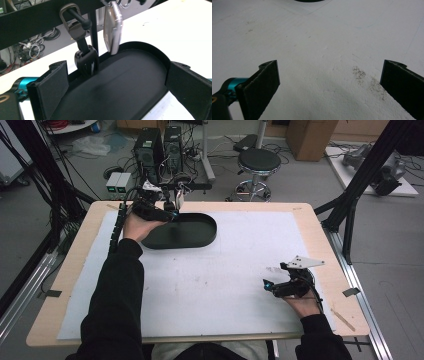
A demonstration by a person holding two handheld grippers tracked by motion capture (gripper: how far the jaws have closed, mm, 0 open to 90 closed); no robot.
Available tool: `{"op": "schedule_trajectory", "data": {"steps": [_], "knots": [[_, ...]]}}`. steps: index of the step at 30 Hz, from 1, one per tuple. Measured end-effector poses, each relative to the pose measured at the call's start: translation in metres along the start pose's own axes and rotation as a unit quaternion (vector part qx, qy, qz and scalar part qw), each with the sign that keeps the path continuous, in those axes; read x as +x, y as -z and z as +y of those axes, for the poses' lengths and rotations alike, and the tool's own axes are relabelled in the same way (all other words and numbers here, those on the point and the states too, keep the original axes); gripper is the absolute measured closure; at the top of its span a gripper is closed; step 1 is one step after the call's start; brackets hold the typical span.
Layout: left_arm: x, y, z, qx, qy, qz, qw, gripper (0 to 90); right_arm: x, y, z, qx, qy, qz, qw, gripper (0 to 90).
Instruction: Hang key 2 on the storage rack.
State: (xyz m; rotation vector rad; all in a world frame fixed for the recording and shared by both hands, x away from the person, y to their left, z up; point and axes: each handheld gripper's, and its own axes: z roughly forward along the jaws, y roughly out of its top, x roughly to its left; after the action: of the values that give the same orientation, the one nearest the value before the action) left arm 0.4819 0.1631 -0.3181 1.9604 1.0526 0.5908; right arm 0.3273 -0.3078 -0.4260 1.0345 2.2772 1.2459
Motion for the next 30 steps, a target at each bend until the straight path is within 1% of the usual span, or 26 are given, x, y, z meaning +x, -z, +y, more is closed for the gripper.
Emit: {"op": "schedule_trajectory", "data": {"steps": [3, 6, 9, 14, 18, 23, 26, 30], "knots": [[-0.002, 0.005, -0.004, -0.011, -0.004, -0.007, 0.9999, 5.7, 0.0, 0.0, 0.0, 0.0, 0.001, -0.001, 1.0, 1.6], [-0.005, 0.01, -0.009, -0.014, -0.009, -0.014, 0.9998, 5.7, 0.0, 0.0, 0.0, 0.001, 0.001, 0.0, 1.0, 1.6], [-0.007, 0.013, -0.013, -0.017, -0.009, -0.024, 0.9995, 5.7, 0.001, 0.0, 0.0, 0.001, 0.001, 0.0, 1.0, 1.6], [-0.01, 0.02, -0.014, -0.017, -0.016, -0.03, 0.9993, 5.7, 0.001, 0.0, 0.0, 0.0, 0.002, -0.001, 1.0, 1.6], [-0.014, 0.026, -0.018, -0.024, -0.022, -0.035, 0.9988, 5.7, 0.001, 0.001, 0.0, 0.002, 0.0, -0.001, 1.0, 1.6], [-0.019, 0.035, -0.029, -0.036, -0.024, -0.037, 0.9984, 5.7, 0.001, 0.001, 0.0, 0.001, 0.001, -0.002, 1.0, 1.6], [-0.02, 0.038, -0.037, -0.033, -0.027, -0.038, 0.9984, 5.7, 0.001, 0.001, 0.0, 0.003, 0.001, -0.001, 1.0, 1.6], [-0.018, 0.041, -0.047, -0.031, -0.024, -0.041, 0.9984, 5.7, 0.001, 0.0, 0.0, 0.004, 0.001, -0.002, 1.0, 1.6]]}}
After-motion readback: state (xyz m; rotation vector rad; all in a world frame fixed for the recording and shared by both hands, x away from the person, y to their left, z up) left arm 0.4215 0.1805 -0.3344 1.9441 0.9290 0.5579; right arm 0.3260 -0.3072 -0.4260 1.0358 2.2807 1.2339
